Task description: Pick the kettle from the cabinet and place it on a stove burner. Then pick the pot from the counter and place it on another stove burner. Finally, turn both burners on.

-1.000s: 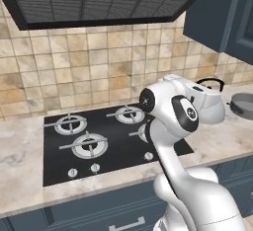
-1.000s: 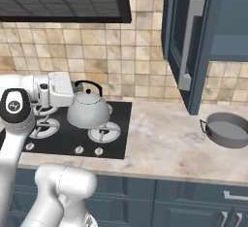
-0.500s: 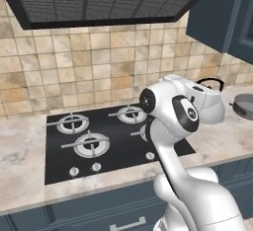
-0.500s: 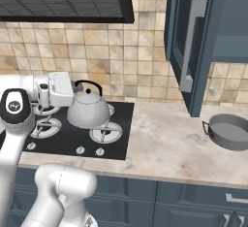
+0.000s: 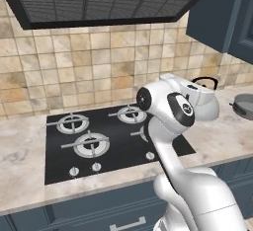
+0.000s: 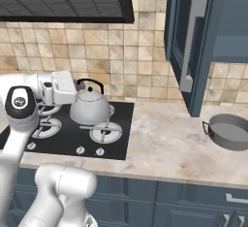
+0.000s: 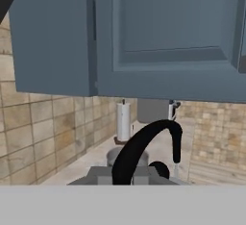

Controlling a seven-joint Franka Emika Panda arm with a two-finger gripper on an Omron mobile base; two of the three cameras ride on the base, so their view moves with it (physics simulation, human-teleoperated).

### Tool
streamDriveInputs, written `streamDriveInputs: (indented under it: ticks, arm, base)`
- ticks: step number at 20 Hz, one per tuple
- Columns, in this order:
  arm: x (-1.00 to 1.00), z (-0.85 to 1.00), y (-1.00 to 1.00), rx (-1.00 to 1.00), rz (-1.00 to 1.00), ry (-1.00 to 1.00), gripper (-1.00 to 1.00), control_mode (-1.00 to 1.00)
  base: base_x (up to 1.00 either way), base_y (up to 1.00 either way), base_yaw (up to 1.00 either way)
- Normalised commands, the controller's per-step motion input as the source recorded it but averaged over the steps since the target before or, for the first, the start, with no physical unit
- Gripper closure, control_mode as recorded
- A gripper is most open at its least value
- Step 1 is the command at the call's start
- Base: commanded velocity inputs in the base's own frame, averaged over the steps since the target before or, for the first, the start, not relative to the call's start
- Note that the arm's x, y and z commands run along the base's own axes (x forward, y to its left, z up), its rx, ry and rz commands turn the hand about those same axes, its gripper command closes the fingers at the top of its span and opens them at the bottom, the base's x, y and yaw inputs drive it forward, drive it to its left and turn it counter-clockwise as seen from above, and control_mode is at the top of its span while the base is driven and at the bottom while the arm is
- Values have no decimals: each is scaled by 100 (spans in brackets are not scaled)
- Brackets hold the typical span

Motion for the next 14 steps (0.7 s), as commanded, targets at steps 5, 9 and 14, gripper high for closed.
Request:
streamDriveInputs:
  ticks: [5, 9, 14]
  arm:
    - [3, -24, 1, 0, 0, 0, 100, -100]
    - [31, -33, 11, 0, 0, 0, 100, -100]
    - [65, -33, 21, 0, 0, 1, 100, -100]
  base:
    - [0, 0, 0]
    - [0, 0, 0]
    - [0, 0, 0]
